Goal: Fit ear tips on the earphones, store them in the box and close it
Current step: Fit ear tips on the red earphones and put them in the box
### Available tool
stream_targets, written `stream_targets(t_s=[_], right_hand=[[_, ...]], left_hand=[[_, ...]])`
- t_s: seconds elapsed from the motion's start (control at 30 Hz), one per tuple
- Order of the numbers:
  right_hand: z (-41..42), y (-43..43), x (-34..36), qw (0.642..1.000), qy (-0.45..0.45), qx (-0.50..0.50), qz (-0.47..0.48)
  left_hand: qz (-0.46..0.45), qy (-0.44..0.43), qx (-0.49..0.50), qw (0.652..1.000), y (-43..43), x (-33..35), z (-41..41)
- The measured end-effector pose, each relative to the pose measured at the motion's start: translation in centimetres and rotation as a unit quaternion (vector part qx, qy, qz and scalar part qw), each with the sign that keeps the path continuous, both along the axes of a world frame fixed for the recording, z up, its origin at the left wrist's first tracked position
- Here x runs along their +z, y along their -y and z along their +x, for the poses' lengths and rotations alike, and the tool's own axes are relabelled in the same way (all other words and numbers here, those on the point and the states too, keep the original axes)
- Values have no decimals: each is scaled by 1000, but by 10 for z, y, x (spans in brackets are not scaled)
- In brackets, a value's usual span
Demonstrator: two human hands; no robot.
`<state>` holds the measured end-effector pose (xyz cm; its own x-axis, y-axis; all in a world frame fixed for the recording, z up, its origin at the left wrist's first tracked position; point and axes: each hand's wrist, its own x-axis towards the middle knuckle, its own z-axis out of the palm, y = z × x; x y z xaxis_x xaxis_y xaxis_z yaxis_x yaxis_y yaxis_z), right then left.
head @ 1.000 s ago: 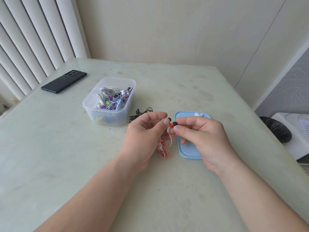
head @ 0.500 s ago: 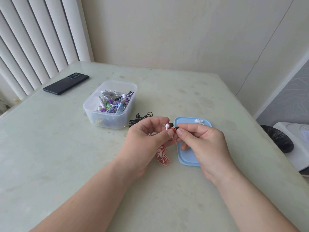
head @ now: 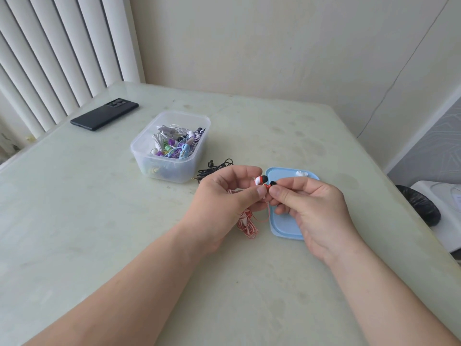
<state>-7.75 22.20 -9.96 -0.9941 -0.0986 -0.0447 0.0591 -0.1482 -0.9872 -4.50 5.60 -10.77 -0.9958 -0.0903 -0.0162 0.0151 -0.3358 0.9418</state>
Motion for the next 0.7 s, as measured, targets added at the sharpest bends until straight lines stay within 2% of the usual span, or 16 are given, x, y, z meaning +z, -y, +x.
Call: stream_targets(t_s=[0.3,0.7], right_hand=[[0,-3,1,998,-20,45,31],[1,3,-4,993,-69,23,98]], left_hand=[[-7,-7,-4,1000,0,1,1],[-44,-7,25,999,-2,-2,1]])
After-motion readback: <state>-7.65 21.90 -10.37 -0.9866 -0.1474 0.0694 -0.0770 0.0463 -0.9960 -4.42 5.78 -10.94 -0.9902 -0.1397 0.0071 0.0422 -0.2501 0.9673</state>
